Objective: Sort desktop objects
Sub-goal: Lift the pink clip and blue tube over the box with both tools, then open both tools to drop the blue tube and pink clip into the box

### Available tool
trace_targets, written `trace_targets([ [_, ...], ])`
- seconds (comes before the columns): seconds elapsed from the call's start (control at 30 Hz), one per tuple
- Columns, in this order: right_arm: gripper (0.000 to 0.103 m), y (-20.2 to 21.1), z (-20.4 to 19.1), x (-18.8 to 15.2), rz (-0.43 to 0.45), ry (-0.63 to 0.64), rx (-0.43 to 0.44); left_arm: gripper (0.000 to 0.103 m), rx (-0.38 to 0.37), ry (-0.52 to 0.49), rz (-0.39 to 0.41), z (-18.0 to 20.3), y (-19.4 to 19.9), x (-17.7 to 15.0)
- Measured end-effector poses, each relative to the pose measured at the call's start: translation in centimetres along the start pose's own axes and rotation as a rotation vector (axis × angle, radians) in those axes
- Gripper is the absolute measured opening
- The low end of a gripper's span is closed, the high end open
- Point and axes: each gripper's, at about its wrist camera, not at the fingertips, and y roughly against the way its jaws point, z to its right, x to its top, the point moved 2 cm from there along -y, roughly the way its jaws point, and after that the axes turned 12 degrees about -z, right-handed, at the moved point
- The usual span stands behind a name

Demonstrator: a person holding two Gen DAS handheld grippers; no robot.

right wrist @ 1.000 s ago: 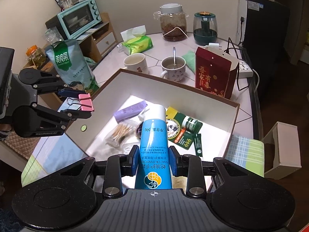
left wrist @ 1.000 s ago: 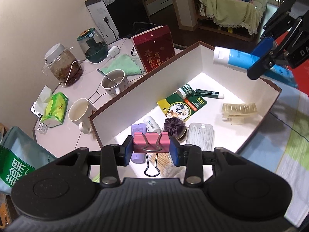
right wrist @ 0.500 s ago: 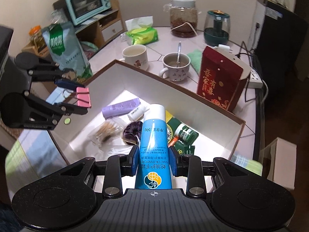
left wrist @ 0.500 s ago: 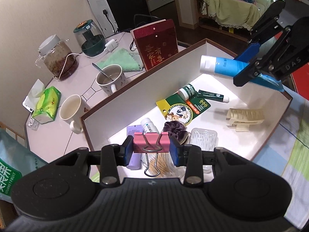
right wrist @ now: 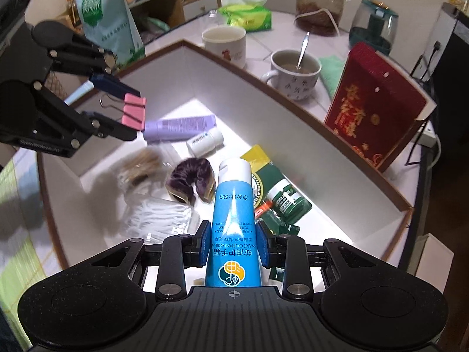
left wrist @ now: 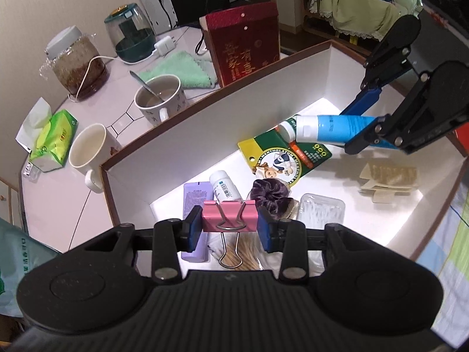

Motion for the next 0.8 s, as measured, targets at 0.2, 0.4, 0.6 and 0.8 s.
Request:
trace_targets([
  [0.2,0.032,-2.3,0.8,0.9,-0.032,0.021,-0.005,0.034,-0.009,0.017,-0.021,-0.8,-1.5,0.4],
  [0.4,0.032,-4.0,1.1,1.8,-0.052,0.051,-0.019,0.034,-0.017,0.027,-0.035,-1.2,-2.4,0.5],
  [0.6,0.051,-4.8,0.8,2.0,-0.068,0.086,-0.024,0.034,-0.029,0.037,-0.045,-1.4,-3.0,0.4],
  [0.8,0.052,-3.3,1.5,1.5,-0.002,0.022,0.017,0.034,-0.071,0.007,-0.069,-1.3,-3.1,-0.5],
])
